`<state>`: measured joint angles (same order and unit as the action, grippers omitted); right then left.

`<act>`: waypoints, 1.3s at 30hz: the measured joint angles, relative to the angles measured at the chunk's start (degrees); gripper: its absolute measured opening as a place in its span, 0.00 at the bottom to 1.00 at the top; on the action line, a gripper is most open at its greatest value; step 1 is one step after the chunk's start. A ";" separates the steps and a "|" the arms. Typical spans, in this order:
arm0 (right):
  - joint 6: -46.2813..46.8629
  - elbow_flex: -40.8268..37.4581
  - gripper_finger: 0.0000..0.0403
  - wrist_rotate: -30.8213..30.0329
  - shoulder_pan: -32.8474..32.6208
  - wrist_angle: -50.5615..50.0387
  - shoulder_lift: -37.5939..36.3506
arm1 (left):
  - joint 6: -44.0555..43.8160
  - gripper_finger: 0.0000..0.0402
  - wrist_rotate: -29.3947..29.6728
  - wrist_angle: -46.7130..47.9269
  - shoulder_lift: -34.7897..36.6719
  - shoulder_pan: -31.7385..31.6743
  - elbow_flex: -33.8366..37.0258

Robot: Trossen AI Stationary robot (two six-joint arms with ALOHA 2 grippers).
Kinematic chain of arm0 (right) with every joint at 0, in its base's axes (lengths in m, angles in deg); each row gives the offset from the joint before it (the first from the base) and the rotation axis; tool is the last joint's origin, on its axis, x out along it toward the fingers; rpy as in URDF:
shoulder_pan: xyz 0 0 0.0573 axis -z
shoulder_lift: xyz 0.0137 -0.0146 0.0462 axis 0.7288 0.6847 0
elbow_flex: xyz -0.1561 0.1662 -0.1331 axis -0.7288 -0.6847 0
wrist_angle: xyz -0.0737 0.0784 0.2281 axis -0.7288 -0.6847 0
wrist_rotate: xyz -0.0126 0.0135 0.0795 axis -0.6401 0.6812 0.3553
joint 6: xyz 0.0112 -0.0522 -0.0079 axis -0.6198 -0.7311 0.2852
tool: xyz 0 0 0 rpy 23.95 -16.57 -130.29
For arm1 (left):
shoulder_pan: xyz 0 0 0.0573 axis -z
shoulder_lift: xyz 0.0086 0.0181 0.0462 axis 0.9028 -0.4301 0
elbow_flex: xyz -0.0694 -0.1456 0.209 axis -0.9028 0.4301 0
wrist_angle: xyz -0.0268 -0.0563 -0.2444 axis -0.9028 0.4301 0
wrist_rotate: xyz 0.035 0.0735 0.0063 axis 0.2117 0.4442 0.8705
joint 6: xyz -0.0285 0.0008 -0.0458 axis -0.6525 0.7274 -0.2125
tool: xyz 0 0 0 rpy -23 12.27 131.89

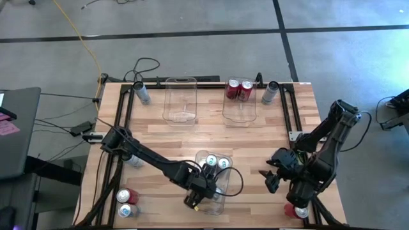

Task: Sort soda cans
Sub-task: Put the top blue soda can into the bottom transparent bin

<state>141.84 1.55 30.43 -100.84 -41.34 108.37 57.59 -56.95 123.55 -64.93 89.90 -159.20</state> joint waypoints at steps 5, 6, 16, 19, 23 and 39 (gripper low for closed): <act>-1.71 0.00 0.71 1.57 2.12 0.19 0.00 | 0.12 0.64 -0.81 -2.01 0.01 -0.64 0.00; -2.44 0.00 0.71 1.57 2.49 0.49 0.00 | 0.05 0.64 -1.05 -2.07 0.00 -0.78 0.00; -5.05 0.00 0.71 1.64 4.26 1.44 0.00 | -0.71 0.64 -4.12 -3.51 -1.08 -0.96 -0.02; -5.13 0.00 0.71 1.68 4.34 1.66 -0.02 | 0.31 0.64 -4.49 -3.13 -3.69 -0.92 0.02; -5.28 0.00 0.71 1.75 4.34 1.81 -0.02 | 1.12 0.64 -3.84 -3.10 -4.97 -0.96 -0.04; -6.12 0.00 0.71 1.84 4.34 2.40 -0.02 | 0.15 0.51 -1.64 -2.60 -5.49 -1.09 -0.13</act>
<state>135.73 1.55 32.28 -96.50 -38.95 108.35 57.74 -58.59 120.95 -70.42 88.82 -159.33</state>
